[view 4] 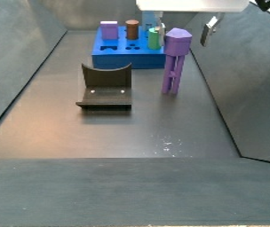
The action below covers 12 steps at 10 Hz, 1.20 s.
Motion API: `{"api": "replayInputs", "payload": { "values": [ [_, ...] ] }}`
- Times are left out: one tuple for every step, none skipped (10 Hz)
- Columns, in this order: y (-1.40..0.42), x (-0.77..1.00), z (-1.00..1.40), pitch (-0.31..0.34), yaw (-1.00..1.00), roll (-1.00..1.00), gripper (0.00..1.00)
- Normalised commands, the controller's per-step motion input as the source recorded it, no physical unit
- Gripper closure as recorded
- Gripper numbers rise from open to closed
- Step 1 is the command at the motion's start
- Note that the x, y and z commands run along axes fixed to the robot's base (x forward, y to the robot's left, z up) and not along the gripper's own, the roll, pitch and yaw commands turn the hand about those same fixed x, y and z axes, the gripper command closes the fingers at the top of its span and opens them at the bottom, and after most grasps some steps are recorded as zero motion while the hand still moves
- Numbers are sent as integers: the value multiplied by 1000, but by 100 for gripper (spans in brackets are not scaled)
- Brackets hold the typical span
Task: Pick up the 3 prong object. Move up. Move to above the board. Insert the 3 prong object.
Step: Pick up the 3 prong object, then move up.
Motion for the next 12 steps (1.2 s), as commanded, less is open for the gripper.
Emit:
{"api": "replayInputs", "payload": {
  "values": [
    [0,0,0,0,0,0,100],
    [0,0,0,0,0,0,100],
    [0,0,0,0,0,0,100],
    [0,0,0,0,0,0,100],
    [0,0,0,0,0,0,100],
    [0,0,0,0,0,0,100],
    [0,0,0,0,0,0,100],
    [0,0,0,0,0,0,100],
    [0,0,0,0,0,0,100],
    [0,0,0,0,0,0,100],
    [0,0,0,0,0,0,100],
    [0,0,833,0,0,0,100]
  ]
}}
